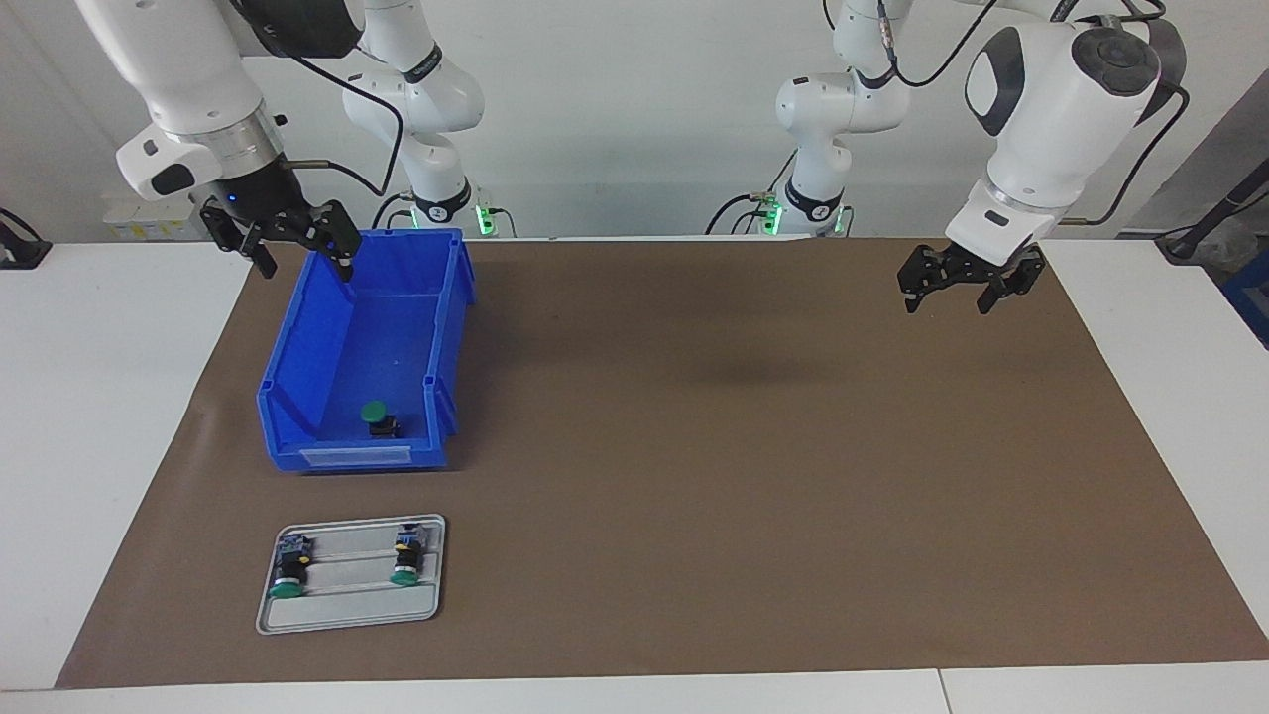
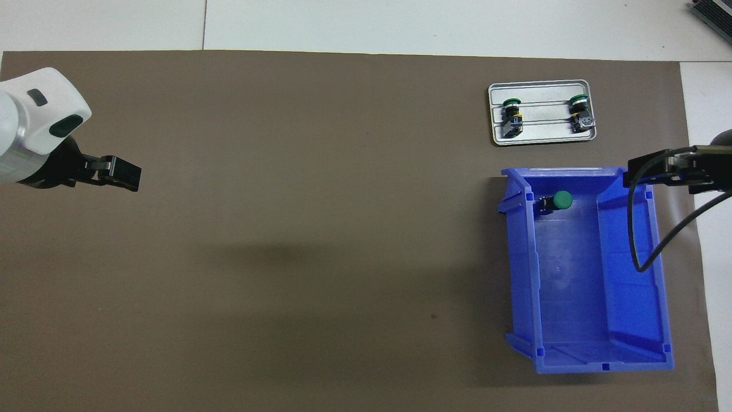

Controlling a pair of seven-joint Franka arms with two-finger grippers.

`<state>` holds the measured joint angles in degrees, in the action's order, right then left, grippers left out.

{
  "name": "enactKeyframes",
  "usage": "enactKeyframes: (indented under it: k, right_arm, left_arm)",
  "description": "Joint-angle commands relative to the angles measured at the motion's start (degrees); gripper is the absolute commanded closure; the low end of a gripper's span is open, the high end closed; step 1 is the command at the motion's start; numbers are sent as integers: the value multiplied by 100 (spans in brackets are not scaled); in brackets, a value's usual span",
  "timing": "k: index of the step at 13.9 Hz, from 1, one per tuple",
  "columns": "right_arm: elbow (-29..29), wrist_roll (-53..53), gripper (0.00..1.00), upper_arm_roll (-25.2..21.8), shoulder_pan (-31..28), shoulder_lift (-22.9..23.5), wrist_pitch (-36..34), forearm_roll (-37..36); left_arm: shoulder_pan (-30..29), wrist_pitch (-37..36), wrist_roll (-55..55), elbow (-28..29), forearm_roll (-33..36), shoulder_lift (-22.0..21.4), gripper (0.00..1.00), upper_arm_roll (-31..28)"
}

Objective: Place and press button with both arms

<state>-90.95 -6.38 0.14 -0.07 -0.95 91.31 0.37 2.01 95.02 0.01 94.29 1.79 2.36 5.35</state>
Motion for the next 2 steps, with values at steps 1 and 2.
enactKeyframes:
  k: [1, 2]
  right_arm:
    - [-143, -30, 1, 21, -2, -125, 9, -28]
    - [-143, -30, 1, 21, -2, -125, 1, -28]
  left_arm:
    - [-69, 140, -36, 213, -56, -166, 0, 45]
    - [-69, 140, -36, 213, -56, -166, 0, 45]
